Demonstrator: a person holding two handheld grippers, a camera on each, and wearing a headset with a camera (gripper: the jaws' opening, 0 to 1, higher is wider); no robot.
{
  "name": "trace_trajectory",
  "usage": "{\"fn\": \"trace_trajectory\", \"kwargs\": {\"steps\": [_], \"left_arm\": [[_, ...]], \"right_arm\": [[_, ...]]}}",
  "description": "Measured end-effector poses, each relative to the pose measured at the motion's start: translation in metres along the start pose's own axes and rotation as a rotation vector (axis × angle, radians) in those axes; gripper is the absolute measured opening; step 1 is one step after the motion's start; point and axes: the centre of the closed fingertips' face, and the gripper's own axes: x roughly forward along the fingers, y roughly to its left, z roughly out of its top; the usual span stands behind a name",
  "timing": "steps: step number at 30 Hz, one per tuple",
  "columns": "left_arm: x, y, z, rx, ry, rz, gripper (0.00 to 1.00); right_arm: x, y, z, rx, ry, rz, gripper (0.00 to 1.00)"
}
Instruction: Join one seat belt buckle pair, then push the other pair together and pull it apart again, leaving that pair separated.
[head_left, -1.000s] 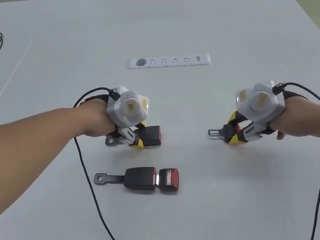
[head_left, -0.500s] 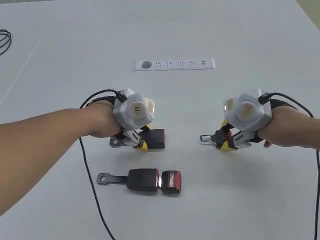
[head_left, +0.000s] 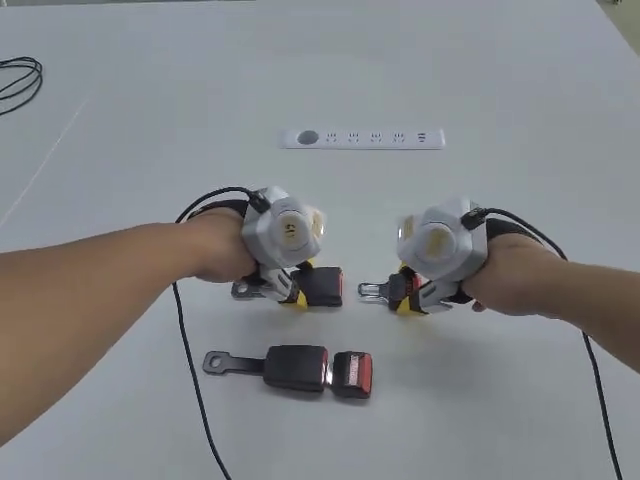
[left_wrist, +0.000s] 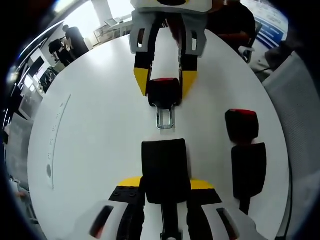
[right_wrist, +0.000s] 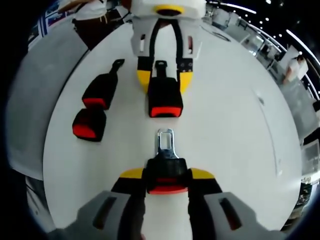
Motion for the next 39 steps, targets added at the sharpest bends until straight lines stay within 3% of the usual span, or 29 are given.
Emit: {"fn": "trace_trajectory", "kwargs": {"steps": [8,13,18,25,39], "left_arm": [[0.0,-0.001,0.001,0.001,0.003,0.004,0.32],[0.0,-0.001,0.001,0.0,0.006,0.004,0.32],[0.001,-0.002,0.002,0.004,0.008,0.003,0.32],[0.001,-0.003,0.002,0.007,-0.003,-0.004,0.32],[0.002,-0.004,0.003,0.038,-0.007,-0.035,0.31]], "right_arm": [[0.009,0.0,0.015,0.012,-0.02,-0.017,0.31],[0.01,0.002,0.019,-0.018,-0.014,-0.032,0.31],[0.013,0.001,0.028,-0.006,-0.044,-0.041,0.31],[0.015,0.001,0.029,-0.02,-0.065,-0.05,0.3],[0.016,0.004,0.036,-0.029,-0.096,-0.016,0.28]]}}
